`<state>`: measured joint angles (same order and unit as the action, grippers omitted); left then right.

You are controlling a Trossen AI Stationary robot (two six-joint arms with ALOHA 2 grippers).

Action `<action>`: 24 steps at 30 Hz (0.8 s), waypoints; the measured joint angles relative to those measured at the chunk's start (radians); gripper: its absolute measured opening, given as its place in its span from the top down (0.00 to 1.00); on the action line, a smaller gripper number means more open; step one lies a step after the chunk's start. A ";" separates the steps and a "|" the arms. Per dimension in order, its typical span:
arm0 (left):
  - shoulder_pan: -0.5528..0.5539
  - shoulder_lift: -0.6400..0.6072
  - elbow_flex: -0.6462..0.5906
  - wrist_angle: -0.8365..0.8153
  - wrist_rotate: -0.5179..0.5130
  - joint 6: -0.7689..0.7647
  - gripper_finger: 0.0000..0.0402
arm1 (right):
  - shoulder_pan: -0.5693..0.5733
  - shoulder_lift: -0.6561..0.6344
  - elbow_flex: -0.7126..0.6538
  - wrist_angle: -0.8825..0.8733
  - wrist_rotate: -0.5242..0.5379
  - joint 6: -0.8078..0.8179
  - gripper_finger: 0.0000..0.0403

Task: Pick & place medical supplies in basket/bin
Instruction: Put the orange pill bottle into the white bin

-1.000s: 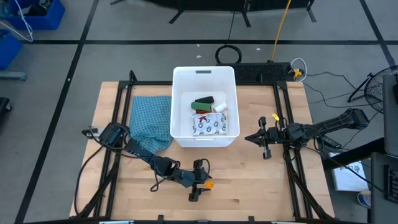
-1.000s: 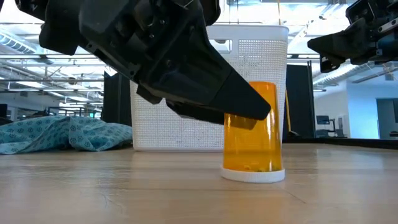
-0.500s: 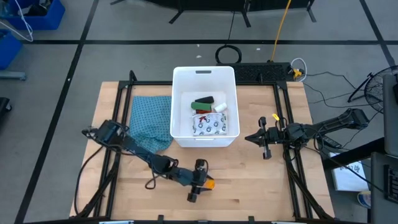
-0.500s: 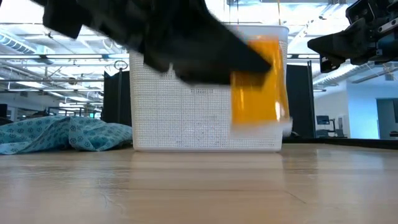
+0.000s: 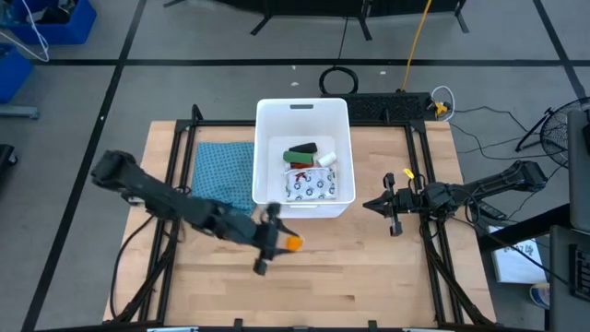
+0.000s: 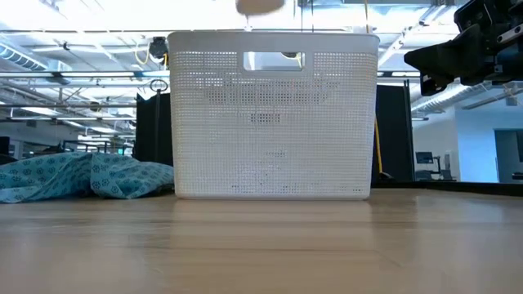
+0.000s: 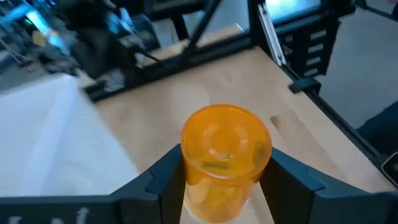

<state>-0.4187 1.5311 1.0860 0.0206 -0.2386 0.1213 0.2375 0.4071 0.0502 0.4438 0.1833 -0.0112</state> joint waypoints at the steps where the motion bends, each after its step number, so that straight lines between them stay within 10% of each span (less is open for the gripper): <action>1: 0.007 -0.037 0.000 -0.027 0.000 0.007 0.54 | 0.000 0.000 0.000 0.000 0.000 0.000 1.00; 24: 0.201 -0.637 0.000 -0.454 -0.178 0.146 0.51 | 0.000 0.000 0.000 0.018 0.001 -0.025 1.00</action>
<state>-0.2175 0.8942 1.0859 -0.4339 -0.4162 0.2671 0.2371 0.4069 0.0505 0.4615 0.1841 -0.0363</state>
